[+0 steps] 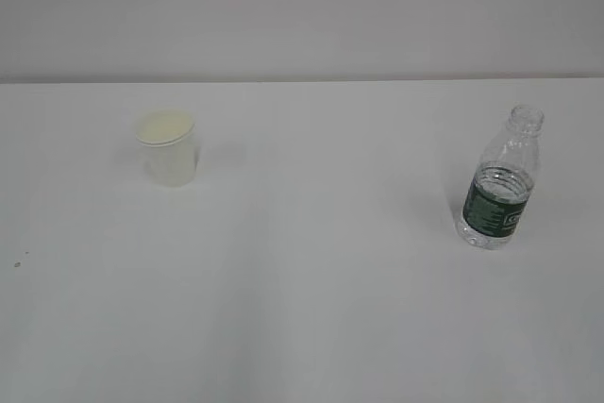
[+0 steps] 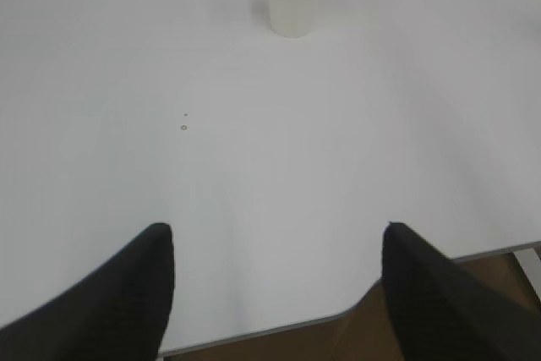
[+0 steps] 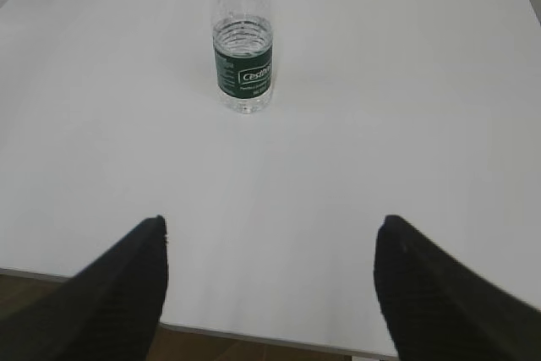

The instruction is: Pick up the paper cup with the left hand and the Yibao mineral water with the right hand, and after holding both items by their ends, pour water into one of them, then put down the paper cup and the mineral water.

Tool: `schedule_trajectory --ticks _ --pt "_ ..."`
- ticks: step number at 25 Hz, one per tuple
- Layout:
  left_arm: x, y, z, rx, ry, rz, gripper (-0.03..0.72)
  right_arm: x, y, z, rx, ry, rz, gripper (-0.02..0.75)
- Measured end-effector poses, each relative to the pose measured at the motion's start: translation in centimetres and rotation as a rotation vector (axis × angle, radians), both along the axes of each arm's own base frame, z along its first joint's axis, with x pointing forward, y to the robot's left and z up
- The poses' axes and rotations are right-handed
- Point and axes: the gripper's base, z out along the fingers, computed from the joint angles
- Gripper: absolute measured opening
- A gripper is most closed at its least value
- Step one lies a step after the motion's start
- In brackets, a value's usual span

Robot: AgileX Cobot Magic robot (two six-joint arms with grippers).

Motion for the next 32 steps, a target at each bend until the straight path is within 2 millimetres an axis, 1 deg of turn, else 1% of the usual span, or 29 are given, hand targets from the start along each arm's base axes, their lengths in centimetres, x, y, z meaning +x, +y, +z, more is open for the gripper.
schedule_trajectory --ticks 4,9,13,21,27,32 --pt "0.0 0.0 0.0 0.000 0.000 0.000 0.553 0.0 0.0 0.0 0.000 -0.002 0.000 0.572" --pt "0.0 0.0 0.0 0.000 0.000 0.000 0.552 0.0 0.1 1.1 0.017 -0.083 0.007 0.572" --pt "0.0 0.0 0.2 -0.002 -0.011 0.001 0.551 0.0 0.2 1.3 0.033 -0.100 0.016 0.572" --pt "0.4 0.0 2.6 -0.044 -0.245 0.016 0.547 0.3 0.5 2.1 0.071 -0.199 0.031 0.572" --pt "0.7 0.1 3.6 -0.063 -0.354 0.025 0.547 0.6 0.5 3.0 0.082 -0.301 0.031 0.572" --pt "0.8 0.1 4.1 -0.066 -0.414 0.033 0.547 0.7 0.2 3.6 0.043 -0.367 0.009 0.572"
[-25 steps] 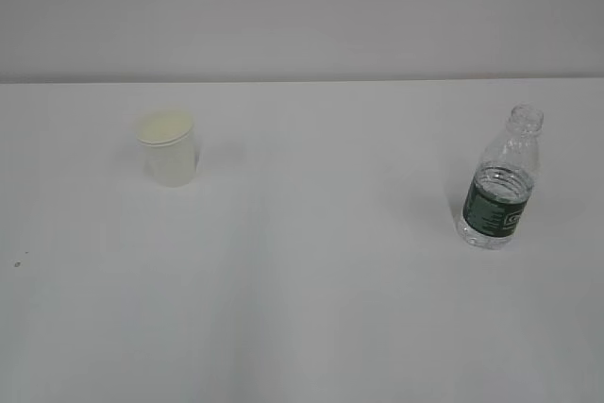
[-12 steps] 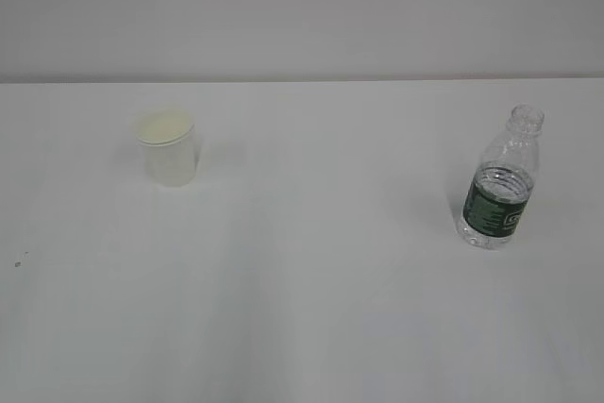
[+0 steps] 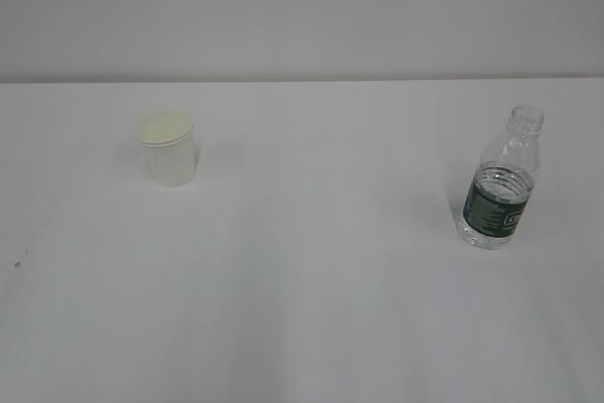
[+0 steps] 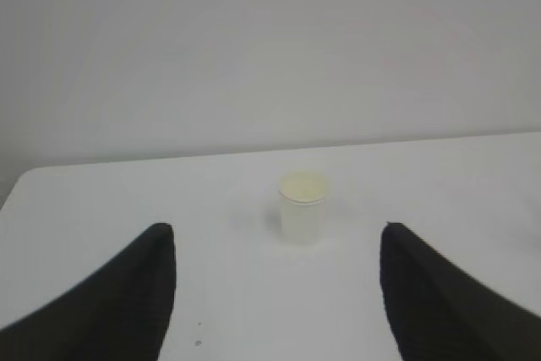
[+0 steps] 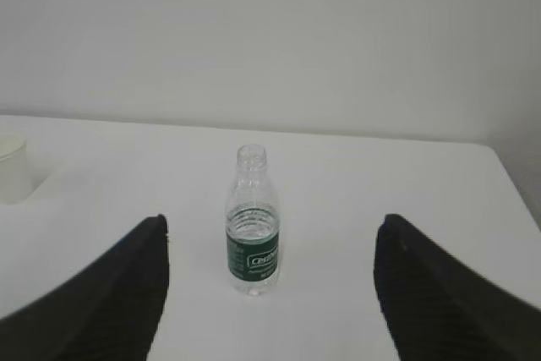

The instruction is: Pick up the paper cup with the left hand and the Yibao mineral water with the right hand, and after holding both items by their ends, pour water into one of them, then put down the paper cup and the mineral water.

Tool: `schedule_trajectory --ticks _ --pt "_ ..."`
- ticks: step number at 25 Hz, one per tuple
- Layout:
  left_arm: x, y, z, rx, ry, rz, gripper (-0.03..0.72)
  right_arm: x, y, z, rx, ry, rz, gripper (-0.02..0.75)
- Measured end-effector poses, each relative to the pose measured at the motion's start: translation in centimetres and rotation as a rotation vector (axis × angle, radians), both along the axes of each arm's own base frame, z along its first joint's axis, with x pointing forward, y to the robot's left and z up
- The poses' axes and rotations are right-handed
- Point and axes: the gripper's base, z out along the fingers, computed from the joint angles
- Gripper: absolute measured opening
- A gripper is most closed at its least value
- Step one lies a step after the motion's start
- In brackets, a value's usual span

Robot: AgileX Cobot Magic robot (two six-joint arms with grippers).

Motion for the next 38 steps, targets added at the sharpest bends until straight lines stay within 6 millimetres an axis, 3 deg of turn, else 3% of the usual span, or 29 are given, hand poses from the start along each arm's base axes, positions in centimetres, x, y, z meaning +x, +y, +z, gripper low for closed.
schedule_trajectory --ticks 4,21,30,38 --pt "0.5 0.1 0.1 0.015 0.004 0.012 0.545 0.2 -0.1 0.5 -0.012 -0.051 -0.012 0.572" --pt "6.5 -0.5 0.2 0.052 0.158 0.027 0.523 3.5 0.2 0.2 -0.023 -0.015 -0.012 0.571" --pt "9.9 -0.9 -1.3 0.076 0.332 0.025 0.521 5.0 0.4 -2.2 -0.035 0.092 -0.006 0.571" --pt "11.5 -1.1 -2.3 0.088 0.419 0.024 0.521 5.2 0.4 -2.7 -0.036 0.099 -0.006 0.571"
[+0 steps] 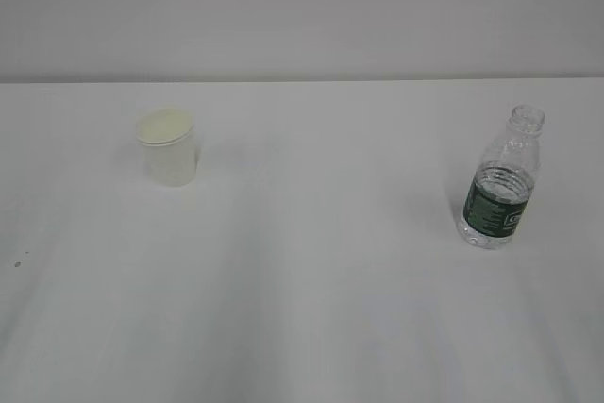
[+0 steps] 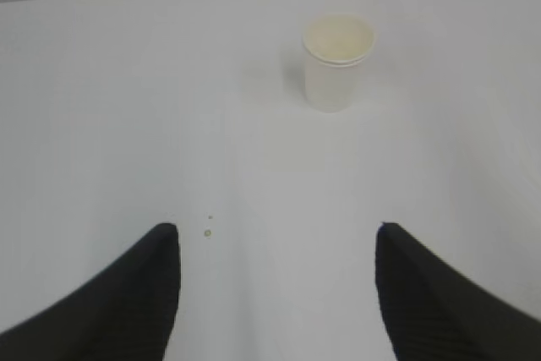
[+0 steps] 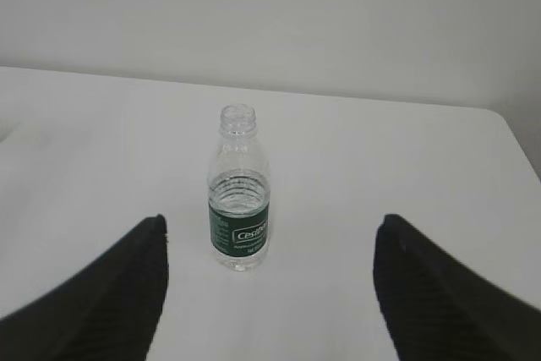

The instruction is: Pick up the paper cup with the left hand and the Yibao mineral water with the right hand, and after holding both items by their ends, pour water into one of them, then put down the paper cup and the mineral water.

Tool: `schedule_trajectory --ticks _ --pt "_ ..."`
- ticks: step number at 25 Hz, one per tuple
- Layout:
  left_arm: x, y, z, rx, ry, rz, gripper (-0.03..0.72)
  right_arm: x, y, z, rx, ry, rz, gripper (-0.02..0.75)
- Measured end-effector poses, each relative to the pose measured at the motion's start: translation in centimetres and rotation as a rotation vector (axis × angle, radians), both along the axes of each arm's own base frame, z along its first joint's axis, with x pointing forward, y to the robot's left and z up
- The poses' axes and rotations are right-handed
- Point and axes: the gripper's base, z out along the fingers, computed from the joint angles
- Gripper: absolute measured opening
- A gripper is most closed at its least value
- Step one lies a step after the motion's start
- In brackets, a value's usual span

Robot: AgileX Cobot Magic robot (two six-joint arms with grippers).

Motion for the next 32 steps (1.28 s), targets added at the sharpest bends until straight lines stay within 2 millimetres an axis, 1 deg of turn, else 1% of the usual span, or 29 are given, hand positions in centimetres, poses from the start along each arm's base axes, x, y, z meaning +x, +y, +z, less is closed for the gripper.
schedule_trajectory --ticks 6,12,14,20,32 --pt "0.7 -0.1 -0.7 0.004 0.049 0.000 0.521 0.4 0.1 -1.4 -0.001 0.020 0.001 0.571" --pt "0.7 -0.1 -3.3 0.008 0.124 0.001 0.521 0.8 0.1 -1.7 -0.002 0.032 0.002 0.571" --pt "0.7 -0.1 -3.7 0.007 0.128 0.002 0.521 1.1 0.1 -1.8 -0.004 0.053 0.002 0.571" --pt "0.9 -0.1 -3.7 0.004 0.112 0.003 0.520 3.0 0.4 -2.4 0.002 0.149 0.005 0.571" --pt "1.8 -0.4 -4.2 -0.026 0.141 0.009 0.520 6.9 1.0 -3.1 0.035 0.199 0.004 0.571"
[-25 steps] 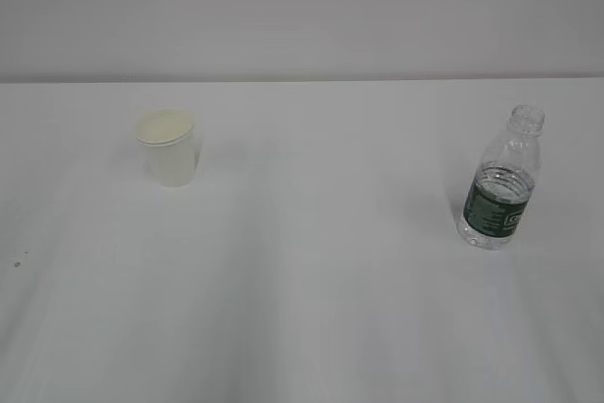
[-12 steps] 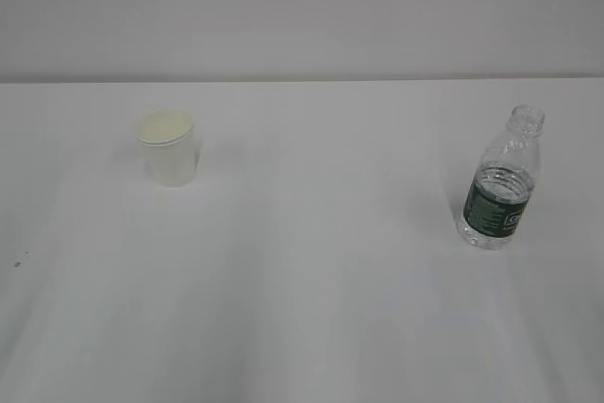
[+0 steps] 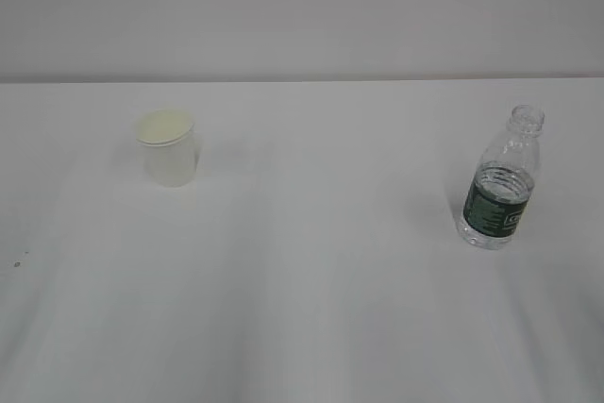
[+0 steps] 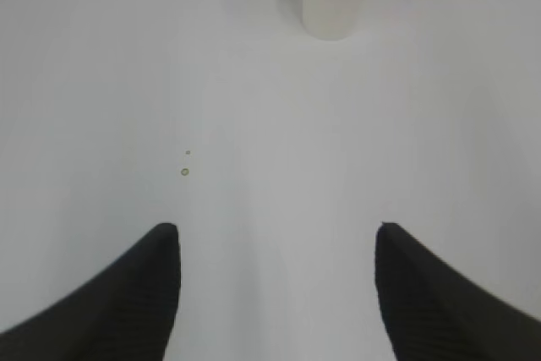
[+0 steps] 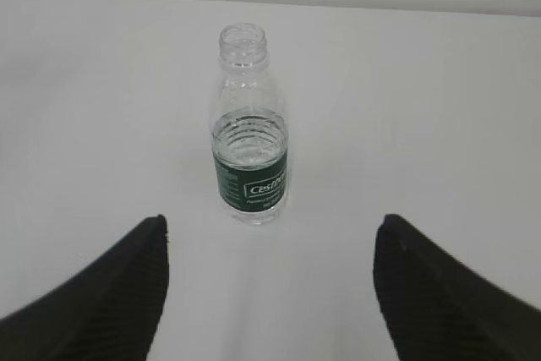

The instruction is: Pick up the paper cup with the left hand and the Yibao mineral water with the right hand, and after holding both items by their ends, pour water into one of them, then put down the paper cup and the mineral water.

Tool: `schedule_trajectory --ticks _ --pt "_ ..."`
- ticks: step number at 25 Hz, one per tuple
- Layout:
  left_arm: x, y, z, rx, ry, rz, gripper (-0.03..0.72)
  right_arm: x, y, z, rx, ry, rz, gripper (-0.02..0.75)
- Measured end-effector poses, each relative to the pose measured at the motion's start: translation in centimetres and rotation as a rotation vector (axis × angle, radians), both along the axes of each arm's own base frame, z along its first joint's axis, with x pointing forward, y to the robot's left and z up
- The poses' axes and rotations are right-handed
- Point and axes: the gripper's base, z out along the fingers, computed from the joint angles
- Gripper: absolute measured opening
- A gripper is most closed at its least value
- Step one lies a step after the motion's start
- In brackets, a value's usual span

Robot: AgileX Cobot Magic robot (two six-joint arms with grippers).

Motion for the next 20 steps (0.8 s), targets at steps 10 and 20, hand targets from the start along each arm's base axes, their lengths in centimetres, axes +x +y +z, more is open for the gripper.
schedule_trajectory --ticks 10,20 --pt "0.2 -0.1 0.0 -0.010 -0.004 0.003 0.520 2.6 0.3 -1.3 0.030 0.059 -0.013 0.571" --pt "1.0 -0.3 -0.2 -0.050 -0.007 0.018 0.520 5.5 2.9 -4.3 0.030 0.163 0.092 0.524"
